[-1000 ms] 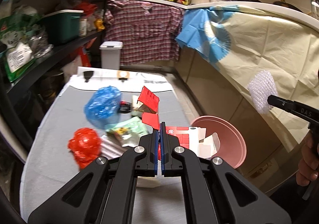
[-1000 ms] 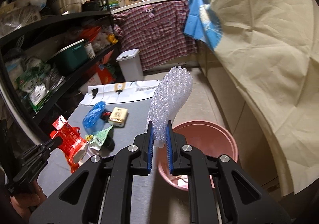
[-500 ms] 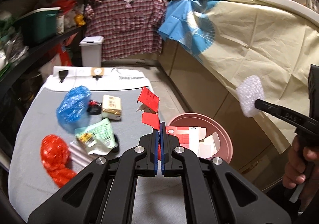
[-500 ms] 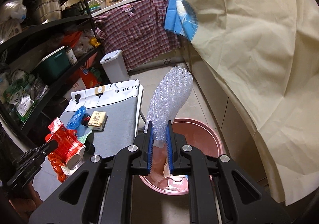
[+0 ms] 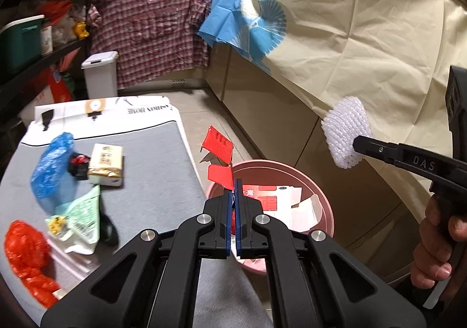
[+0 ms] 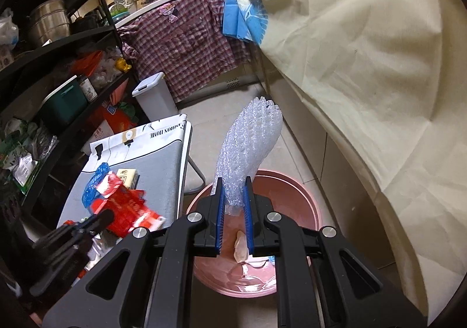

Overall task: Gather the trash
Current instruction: 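Carry both items over the pink bucket and open both grippers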

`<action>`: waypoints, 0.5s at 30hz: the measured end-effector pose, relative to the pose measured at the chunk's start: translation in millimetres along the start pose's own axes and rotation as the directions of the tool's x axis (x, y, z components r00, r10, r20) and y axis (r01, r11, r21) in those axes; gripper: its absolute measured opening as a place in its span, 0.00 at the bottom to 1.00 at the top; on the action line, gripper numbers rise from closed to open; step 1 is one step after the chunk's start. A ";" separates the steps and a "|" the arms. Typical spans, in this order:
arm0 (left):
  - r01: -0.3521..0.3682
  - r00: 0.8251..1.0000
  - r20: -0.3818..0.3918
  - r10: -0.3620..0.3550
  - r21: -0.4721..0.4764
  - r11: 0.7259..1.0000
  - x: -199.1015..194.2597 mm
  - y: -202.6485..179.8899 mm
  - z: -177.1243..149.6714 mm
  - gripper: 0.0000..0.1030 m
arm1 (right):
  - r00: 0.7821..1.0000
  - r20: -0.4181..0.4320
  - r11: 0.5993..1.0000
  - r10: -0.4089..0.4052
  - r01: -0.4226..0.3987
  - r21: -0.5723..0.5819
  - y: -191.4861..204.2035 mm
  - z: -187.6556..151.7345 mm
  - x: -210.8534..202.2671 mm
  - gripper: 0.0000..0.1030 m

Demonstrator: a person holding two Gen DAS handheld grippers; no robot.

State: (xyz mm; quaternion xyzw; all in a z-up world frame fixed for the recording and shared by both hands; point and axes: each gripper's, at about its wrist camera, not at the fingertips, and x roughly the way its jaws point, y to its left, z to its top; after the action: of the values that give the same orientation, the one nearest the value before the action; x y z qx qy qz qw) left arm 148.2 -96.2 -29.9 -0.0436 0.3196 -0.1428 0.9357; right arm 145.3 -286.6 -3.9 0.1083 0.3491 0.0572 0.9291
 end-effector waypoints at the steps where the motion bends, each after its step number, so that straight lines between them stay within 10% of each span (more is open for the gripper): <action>1: 0.004 1.000 -0.005 -0.004 0.000 1.000 4.5 -0.6 -0.6 0.01 | 1.000 -0.002 1.000 -0.001 0.001 -0.002 -0.1 0.5 2.1 0.12; 15: 0.052 0.994 -0.093 -0.051 0.003 0.999 63.8 -5.9 -6.9 0.01 | 0.997 -0.069 1.000 -0.028 0.027 -0.010 -4.0 0.8 38.0 0.12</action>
State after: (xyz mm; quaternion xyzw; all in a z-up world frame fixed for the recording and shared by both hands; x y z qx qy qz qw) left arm 190.8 -120.5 -71.8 -0.0427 0.3610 -0.1696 0.9160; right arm 174.5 -283.7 -28.5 0.0972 0.3820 0.0498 0.9177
